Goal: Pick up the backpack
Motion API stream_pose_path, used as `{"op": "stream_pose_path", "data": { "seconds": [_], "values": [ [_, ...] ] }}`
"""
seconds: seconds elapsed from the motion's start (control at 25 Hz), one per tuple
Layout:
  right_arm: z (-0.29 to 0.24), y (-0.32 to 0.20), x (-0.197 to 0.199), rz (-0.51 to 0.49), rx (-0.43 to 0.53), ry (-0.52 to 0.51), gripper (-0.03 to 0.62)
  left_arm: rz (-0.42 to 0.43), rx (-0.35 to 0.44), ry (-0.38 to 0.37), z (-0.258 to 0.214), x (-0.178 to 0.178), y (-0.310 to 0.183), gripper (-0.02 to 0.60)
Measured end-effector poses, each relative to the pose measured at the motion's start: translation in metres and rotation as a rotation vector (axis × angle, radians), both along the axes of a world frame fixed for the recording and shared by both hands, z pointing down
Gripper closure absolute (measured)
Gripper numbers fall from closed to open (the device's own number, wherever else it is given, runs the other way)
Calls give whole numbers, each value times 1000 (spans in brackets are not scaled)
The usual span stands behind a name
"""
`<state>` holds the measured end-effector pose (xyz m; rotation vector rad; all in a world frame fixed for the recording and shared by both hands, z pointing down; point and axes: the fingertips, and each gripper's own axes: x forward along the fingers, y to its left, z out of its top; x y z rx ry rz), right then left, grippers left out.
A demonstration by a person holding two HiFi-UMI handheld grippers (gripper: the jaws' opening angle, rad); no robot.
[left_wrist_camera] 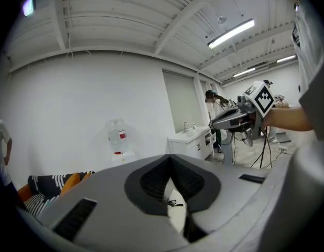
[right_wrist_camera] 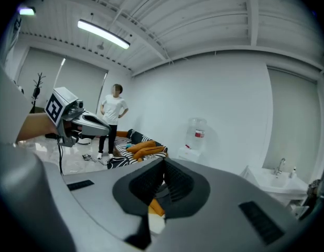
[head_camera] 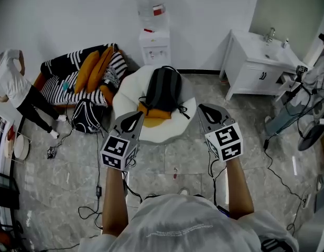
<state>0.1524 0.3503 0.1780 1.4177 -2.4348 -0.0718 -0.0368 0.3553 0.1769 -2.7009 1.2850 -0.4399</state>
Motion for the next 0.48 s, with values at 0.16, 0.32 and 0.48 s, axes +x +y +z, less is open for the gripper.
{"op": "stream_pose_path", "data": {
  "seconds": [0.16, 0.32, 0.48],
  "values": [
    [4, -4, 17, -16, -6, 3, 592, -20, -2, -8, 7, 14, 2, 575],
    [10, -14, 37, -4, -32, 3, 592, -30, -11, -4, 10, 28, -3, 575],
    [16, -21, 46, 9, -57, -20, 592, -25, -24, -1, 13, 33, -12, 575]
  ]
}}
